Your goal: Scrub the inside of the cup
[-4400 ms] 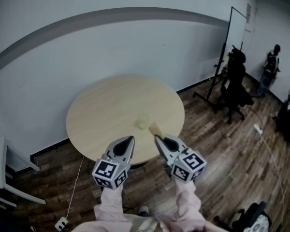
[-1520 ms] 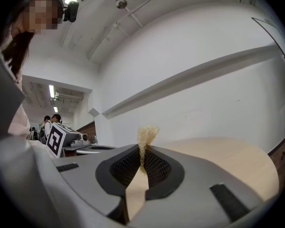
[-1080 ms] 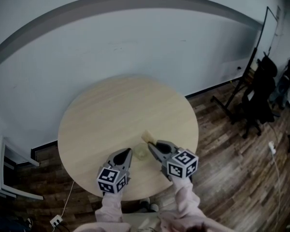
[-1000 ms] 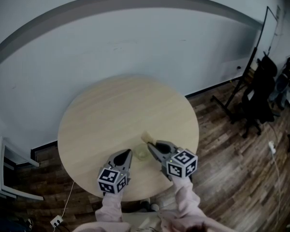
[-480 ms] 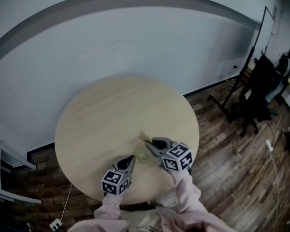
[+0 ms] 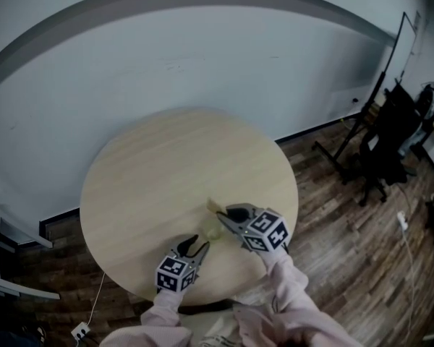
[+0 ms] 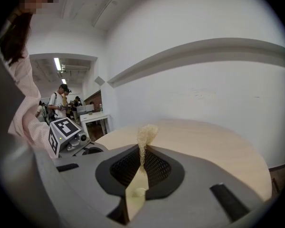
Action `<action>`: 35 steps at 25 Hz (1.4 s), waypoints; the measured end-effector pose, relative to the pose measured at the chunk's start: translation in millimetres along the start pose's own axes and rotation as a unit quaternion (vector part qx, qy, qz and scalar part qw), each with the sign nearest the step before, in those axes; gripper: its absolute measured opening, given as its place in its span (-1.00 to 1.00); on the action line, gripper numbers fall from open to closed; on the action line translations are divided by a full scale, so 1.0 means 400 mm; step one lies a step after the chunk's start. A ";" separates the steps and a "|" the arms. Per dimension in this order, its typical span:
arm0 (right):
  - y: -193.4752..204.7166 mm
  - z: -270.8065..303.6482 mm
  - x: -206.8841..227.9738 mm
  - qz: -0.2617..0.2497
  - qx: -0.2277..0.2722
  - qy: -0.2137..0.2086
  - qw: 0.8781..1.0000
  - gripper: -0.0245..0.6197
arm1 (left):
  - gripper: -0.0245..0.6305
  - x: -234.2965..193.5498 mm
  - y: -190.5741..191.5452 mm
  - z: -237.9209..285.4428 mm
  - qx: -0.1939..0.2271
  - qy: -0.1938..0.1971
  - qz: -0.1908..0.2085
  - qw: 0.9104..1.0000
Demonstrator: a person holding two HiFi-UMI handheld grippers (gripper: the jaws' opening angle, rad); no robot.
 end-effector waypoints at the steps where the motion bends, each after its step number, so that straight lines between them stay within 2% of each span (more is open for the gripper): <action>1: -0.001 0.003 0.003 -0.008 -0.006 -0.007 1.000 -0.84 | -0.37 -0.001 0.005 0.004 0.000 -0.002 -0.004 1.000; 5: 0.007 0.009 0.007 -0.059 -0.042 -0.041 0.997 -0.84 | -0.07 -0.002 0.015 0.031 0.000 -0.009 -0.014 1.000; 8: 0.019 0.020 0.004 -0.108 -0.072 -0.063 0.990 -0.84 | -0.01 0.000 0.019 0.049 0.000 -0.011 -0.015 1.000; 13: 0.015 0.032 -0.026 -0.161 -0.101 -0.110 0.976 -0.84 | 0.23 -0.002 0.033 0.082 -0.006 -0.011 -0.015 1.000; 22: 0.059 0.049 -0.050 -0.229 -0.150 -0.162 0.948 -0.84 | 0.32 -0.018 0.049 0.126 -0.009 -0.010 -0.022 1.000; 28: 0.078 0.056 -0.069 -0.282 -0.177 -0.190 0.924 -0.84 | 0.44 -0.016 0.056 0.157 -0.016 0.001 -0.016 1.000; 32: 0.090 0.062 -0.083 -0.302 -0.192 -0.207 0.911 -0.84 | 0.45 -0.014 0.057 0.178 -0.013 0.004 -0.013 1.000; 35: 0.102 0.061 -0.090 -0.306 -0.204 -0.213 0.905 -0.84 | 0.45 -0.012 0.051 0.192 -0.006 0.009 -0.012 1.000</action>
Point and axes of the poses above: the fingertips, and each gripper's own axes: z forward along the fingers, x to its right, y out of its underside, the point moved 4 cm from there along -z, backward along the fingers, and after that the axes turned 14 degrees about -z, right-handed, at the moved point
